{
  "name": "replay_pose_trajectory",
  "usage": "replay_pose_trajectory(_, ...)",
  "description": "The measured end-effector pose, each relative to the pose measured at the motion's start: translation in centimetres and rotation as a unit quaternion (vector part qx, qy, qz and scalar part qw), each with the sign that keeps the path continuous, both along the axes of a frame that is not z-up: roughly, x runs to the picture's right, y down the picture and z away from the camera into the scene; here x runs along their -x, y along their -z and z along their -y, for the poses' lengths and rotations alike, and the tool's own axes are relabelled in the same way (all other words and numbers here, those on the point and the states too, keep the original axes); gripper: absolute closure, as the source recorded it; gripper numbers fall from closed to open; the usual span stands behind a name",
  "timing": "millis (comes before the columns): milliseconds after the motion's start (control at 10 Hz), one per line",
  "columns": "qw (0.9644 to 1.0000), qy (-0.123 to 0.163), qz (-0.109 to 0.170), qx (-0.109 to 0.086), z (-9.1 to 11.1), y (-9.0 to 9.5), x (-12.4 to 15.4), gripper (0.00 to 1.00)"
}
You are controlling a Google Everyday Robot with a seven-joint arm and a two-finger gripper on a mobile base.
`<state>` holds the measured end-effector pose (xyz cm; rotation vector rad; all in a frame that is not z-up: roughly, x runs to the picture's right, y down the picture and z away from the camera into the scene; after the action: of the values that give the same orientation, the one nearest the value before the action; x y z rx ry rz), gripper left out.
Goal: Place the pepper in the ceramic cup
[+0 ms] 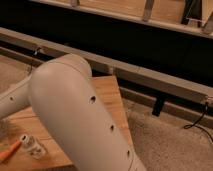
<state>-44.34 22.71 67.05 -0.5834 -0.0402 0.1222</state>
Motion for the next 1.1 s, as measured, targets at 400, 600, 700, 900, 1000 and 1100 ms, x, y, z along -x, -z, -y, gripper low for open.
replay_pose_trajectory(400, 0.9984, 0.043, 0.004, -0.036, -1.0, -2.1, 1.2, 0.35)
replay_pose_trajectory(600, 0.9974, 0.055, 0.006, -0.046, -1.2, -2.6, 1.5, 0.35)
replay_pose_trajectory(700, 0.9974, 0.055, 0.005, -0.046, -1.2, -2.7, 1.4, 0.35)
replay_pose_trajectory(900, 0.9975, 0.054, 0.004, -0.046, -1.1, -2.7, 1.3, 0.35)
replay_pose_trajectory(1000, 0.9974, 0.055, 0.005, -0.046, -1.2, -2.7, 1.4, 0.35)
replay_pose_trajectory(1100, 0.9974, 0.055, 0.005, -0.046, -1.2, -2.7, 1.4, 0.35)
